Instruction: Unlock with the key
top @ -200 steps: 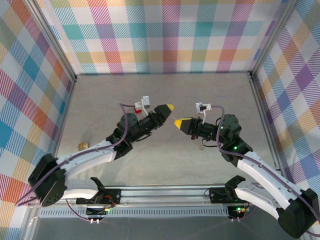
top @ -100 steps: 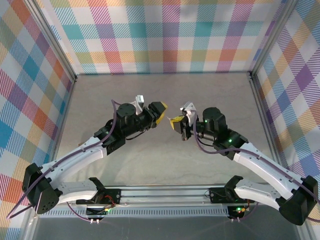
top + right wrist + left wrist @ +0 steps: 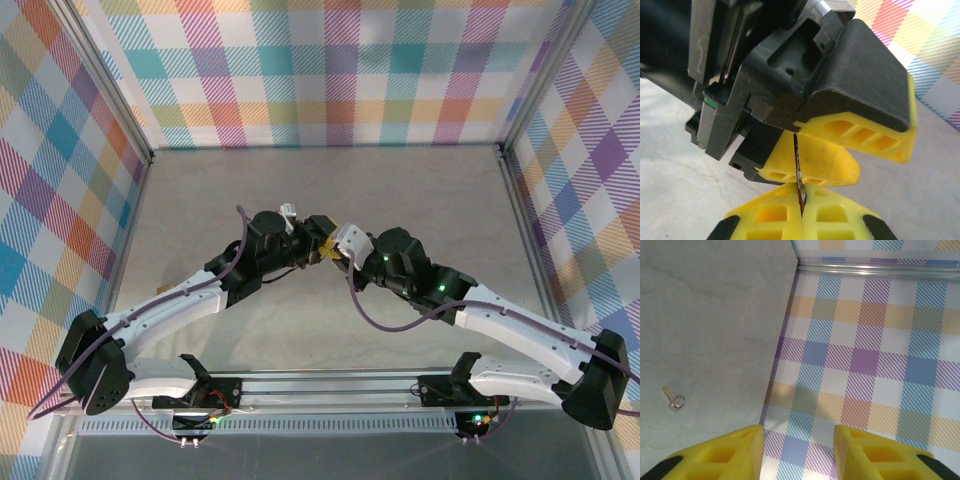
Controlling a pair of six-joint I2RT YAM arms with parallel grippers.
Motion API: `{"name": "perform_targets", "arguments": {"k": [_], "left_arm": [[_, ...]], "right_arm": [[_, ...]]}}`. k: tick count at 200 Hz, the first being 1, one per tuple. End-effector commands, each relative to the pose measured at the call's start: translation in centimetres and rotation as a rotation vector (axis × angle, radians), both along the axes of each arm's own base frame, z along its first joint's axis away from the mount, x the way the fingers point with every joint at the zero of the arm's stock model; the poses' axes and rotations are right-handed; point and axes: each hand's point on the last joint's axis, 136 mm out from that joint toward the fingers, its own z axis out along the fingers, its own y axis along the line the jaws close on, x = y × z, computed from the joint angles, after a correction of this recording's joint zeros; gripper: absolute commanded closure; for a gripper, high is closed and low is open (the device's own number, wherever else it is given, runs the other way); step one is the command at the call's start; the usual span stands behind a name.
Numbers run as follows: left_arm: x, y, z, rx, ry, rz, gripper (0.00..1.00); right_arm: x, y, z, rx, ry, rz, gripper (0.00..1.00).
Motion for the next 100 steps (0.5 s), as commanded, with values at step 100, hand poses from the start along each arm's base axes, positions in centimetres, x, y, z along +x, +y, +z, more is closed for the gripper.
{"name": "perform_targets", "arguments": {"k": [100], "left_arm": [[0.0,0.2,-1.2,-0.044,0.046,-0.010,0.78]], "right_arm": [[2.2,0.2,0.3,-0.224,-0.275,-0.082,1.00]]}}
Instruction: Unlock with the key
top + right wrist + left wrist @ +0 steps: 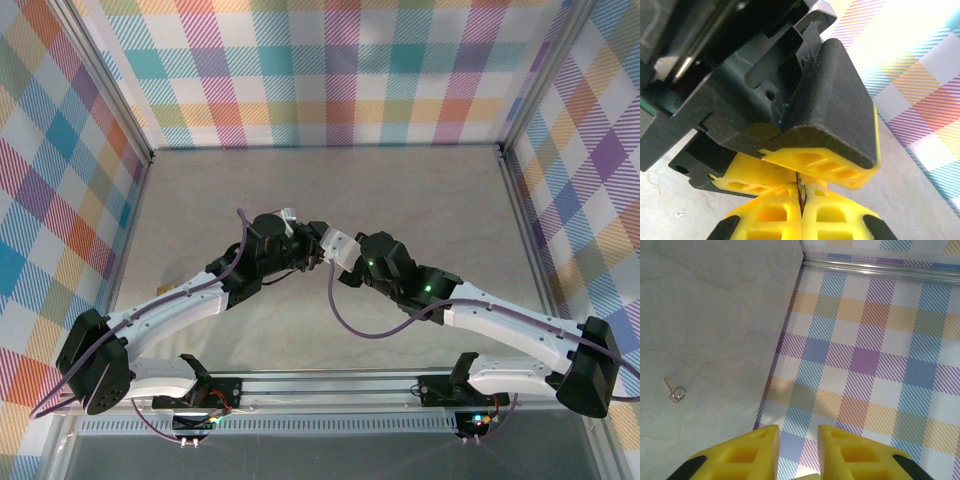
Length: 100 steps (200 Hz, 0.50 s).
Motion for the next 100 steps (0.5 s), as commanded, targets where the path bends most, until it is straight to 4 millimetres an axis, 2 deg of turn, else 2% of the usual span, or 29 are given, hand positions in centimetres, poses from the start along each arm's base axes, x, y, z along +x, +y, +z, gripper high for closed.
{"name": "perform_targets", "arguments": {"k": [1,26,62,100], "left_arm": [[0.2,0.1,-0.1,-0.018,-0.002,-0.008,0.78],[0.5,0.4,-0.8,-0.006,0.009,0.001,0.85],[0.7,1.0,-1.3,0.014,0.014,0.013,1.00],[0.7,1.7,-1.6,0.051,0.008,0.024,1.00]], "right_arm": [[0.4,0.2,1.1,-0.015,-0.073,-0.013,1.00],[-0.3,1.0,0.7,-0.040,-0.096,0.021,1.00],[-0.9,1.6,-0.7,-0.105,-0.124,0.045,1.00],[-1.3,1.5,-0.5,-0.084,-0.151,0.056,1.00]]}}
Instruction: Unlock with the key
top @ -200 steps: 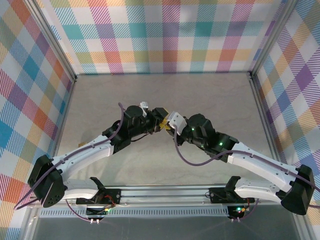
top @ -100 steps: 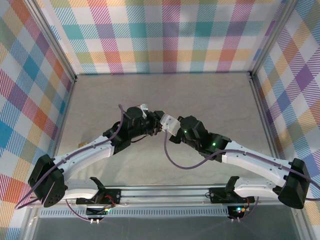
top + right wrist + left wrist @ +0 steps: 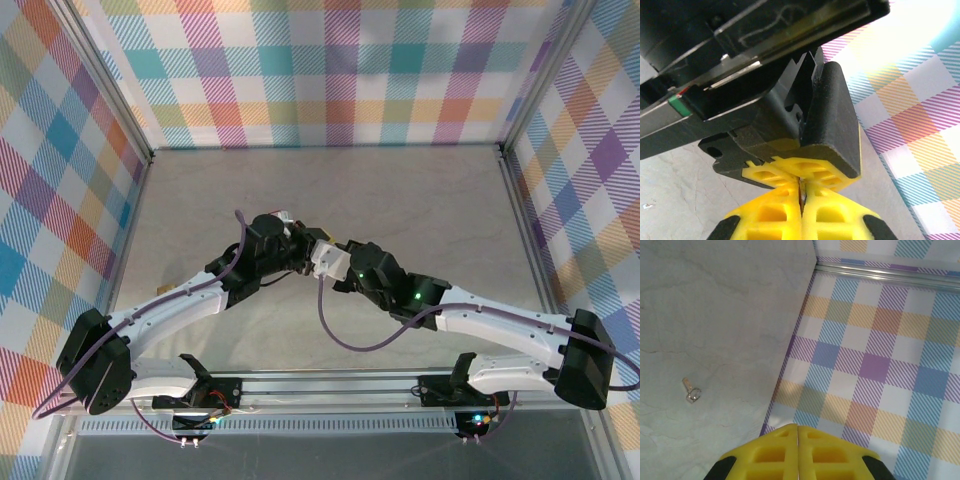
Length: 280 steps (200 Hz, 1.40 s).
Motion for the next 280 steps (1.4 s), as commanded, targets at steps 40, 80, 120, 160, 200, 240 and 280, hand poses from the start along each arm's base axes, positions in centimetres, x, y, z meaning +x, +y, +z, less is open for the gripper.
{"name": "perform_targets", "arguments": {"k": [40,80,120,160,200,240,280], "left_arm": [[0.8,1.6,1.2,0.084,-0.130,0.020,1.00],[1.1,3.3,5.1,0.132,-0.398,0.062,1.00],[0.4,3.6,8.3,0.098,-0.588,0.077,1.00],[-0.3,4.2,10.0,0.077,-0.672,0.119,1.00],[-0.5,4.3,11.1,0.048,-0.726,0.163,1.00],[-0.6,4.1,11.5,0.050,-0.750,0.182,1.00],[-0.7,3.6,11.5,0.026,-0.757,0.179,1.00]], "right_arm": [[-1.1,-0.2,3.4,0.319,0.266,0.006,0.59],[-0.8,-3.1,8.5,0.864,0.787,0.014,0.22],[0.1,-2.3,9.1,1.177,1.194,0.092,0.22],[0.2,-0.6,8.9,1.318,1.373,0.218,0.32],[-1.0,0.9,8.5,1.338,1.400,0.259,0.36],[-1.3,1.4,8.6,1.380,1.422,0.293,0.41],[-1.2,2.0,8.2,1.381,1.430,0.293,0.52]]}}
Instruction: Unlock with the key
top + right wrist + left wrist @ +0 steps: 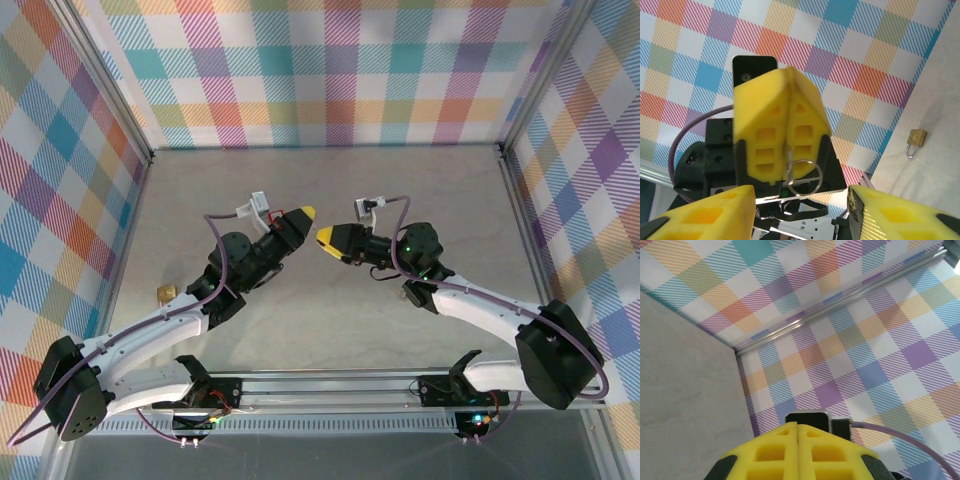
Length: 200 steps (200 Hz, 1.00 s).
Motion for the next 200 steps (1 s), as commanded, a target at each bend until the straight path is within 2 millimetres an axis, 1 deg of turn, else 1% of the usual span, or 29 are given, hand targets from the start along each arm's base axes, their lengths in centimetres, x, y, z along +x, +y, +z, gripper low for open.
{"name": "perform_targets", "arguments": {"k": [1,13,46,88,135,200], "left_arm": [[-0.3,0.0,1.1,-0.034,-0.053,0.007,1.00],[-0.4,-0.1,1.1,-0.040,-0.057,0.002,1.00],[-0.5,-0.3,0.8,-0.036,-0.051,-0.001,1.00],[-0.6,-0.5,0.2,-0.027,-0.040,-0.007,1.00],[-0.6,-0.5,0.1,-0.025,-0.039,-0.002,1.00],[-0.6,-1.3,0.0,-0.022,-0.045,-0.018,1.00]], "right_arm": [[-0.3,0.0,1.2,0.054,-0.036,-0.002,0.52],[-0.2,0.0,1.3,0.060,-0.040,-0.006,0.55],[-0.1,0.0,2.0,0.078,-0.057,-0.005,0.58],[0.0,0.1,2.1,0.075,-0.061,-0.003,0.62],[-0.1,0.2,2.2,0.074,-0.062,-0.001,0.67],[-0.4,0.6,2.7,0.090,-0.070,0.017,0.73]]}}
